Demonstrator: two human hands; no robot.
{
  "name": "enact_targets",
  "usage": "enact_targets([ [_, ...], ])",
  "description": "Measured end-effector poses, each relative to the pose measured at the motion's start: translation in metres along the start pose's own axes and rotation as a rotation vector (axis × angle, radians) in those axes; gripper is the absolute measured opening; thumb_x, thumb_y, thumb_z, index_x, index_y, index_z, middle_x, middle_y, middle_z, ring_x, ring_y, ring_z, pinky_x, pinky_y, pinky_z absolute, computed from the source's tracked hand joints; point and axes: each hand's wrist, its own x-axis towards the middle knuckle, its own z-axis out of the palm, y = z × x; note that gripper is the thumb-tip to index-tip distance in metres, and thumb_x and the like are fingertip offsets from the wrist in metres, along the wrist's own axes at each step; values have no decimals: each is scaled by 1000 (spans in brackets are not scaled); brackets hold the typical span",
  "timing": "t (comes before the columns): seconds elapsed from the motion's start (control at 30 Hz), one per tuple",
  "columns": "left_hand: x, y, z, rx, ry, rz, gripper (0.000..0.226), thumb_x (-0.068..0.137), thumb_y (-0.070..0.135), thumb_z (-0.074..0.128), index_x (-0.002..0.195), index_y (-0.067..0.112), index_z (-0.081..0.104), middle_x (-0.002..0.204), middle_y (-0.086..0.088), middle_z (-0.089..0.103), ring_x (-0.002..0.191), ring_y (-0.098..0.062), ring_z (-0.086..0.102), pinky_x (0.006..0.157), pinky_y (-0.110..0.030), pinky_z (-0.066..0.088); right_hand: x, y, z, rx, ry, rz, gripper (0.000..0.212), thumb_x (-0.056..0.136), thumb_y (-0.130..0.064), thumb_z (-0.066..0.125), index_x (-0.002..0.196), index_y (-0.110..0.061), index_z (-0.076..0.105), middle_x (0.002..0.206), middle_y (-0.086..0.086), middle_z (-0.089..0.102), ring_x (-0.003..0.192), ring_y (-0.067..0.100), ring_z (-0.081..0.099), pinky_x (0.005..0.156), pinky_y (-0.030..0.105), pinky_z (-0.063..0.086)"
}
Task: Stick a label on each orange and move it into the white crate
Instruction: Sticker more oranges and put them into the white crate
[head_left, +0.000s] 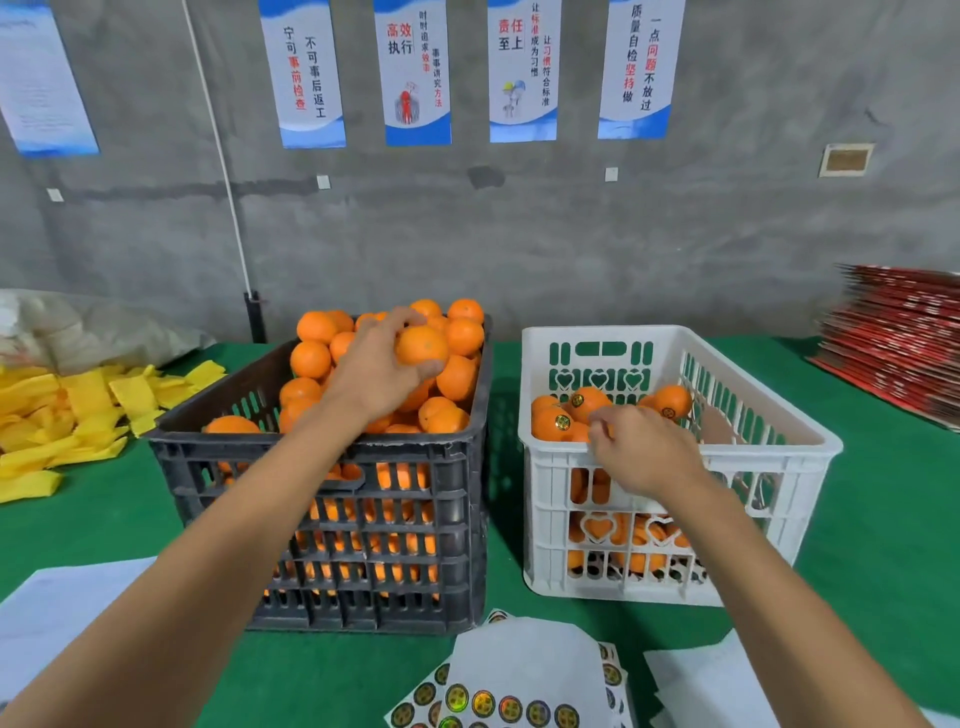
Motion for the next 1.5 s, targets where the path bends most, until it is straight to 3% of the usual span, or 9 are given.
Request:
enact_targets([
  [0.13, -23, 40, 14, -175, -7, 39, 57, 85, 35, 86, 134, 32, 59, 125, -6, 57, 118, -23, 54, 97, -39, 46, 32, -15, -12, 140, -379, -8, 45, 101, -12, 37, 138, -16, 62, 147, 9, 56, 134, 31, 50, 111, 46, 43],
  [0.27, -29, 50, 19, -99, -21, 37, 58, 90, 35, 82, 141, 34, 55, 123, -5, 48, 112, -24, 53, 97, -35, 44, 48, -18, -5, 158, -507, 20, 54, 100, -9, 35, 149, -21, 52, 163, 3, 37, 151, 28, 31, 121, 42, 26],
  [0.47, -39, 49, 20, -70, 64, 73, 53, 94, 39, 76, 141, 39, 51, 120, -3, 46, 91, -26, 57, 89, -36, 47, 64, -20, 7, 216, -507, 75, 56, 97, -12, 37, 152, -18, 47, 163, 5, 38, 151, 30, 32, 122, 44, 25],
  [0.6, -44, 49, 20, -115, 155, 137, 51, 95, 38, 75, 140, 38, 51, 121, 0, 44, 74, -5, 58, 78, -25, 46, 66, -18, 14, 254, -451, 125, 51, 94, -18, 42, 143, -12, 52, 150, 12, 51, 134, 32, 49, 113, 46, 40],
  [0.8, -58, 65, 20, -336, 305, 255, 53, 96, 30, 78, 143, 31, 53, 132, -1, 45, 112, 0, 54, 85, -9, 49, 64, -19, 9, 239, -478, 147, 46, 99, -13, 42, 143, -9, 55, 155, 11, 48, 140, 32, 46, 110, 41, 38],
  [0.97, -109, 84, 28, -676, 307, 305, 54, 95, 23, 79, 142, 34, 53, 144, -2, 44, 126, -30, 62, 100, -37, 58, 38, -27, 2, 291, -73, -61, 38, 101, -5, 45, 133, -3, 65, 140, 13, 63, 130, 30, 57, 114, 46, 44],
  [1.17, -186, 57, 47, -614, 267, 385, 57, 96, 30, 76, 145, 37, 49, 150, 0, 39, 139, -35, 48, 102, -30, 53, -61, -40, 22, 527, 347, -495, 33, 97, -1, 51, 124, -2, 70, 122, 8, 72, 113, 15, 64, 101, 24, 49],
  [1.33, -253, 24, 93, -635, -32, 186, 58, 101, 38, 68, 151, 37, 39, 159, 10, 36, 142, -24, 50, 104, -28, 53, -133, -26, 63, 632, 36, -387, 28, 103, -12, 58, 130, -10, 68, 118, -6, 72, 105, 4, 66, 94, 25, 52],
  [1.5, -300, 12, 130, -664, -219, -98, 59, 102, 54, 60, 149, 44, 27, 135, 7, 55, 112, -12, 68, 89, -17, 52, -178, 4, 88, 518, -364, -294, 51, 101, -47, 60, 149, -32, 49, 145, -18, 56, 131, -3, 50, 111, 35, 45],
])
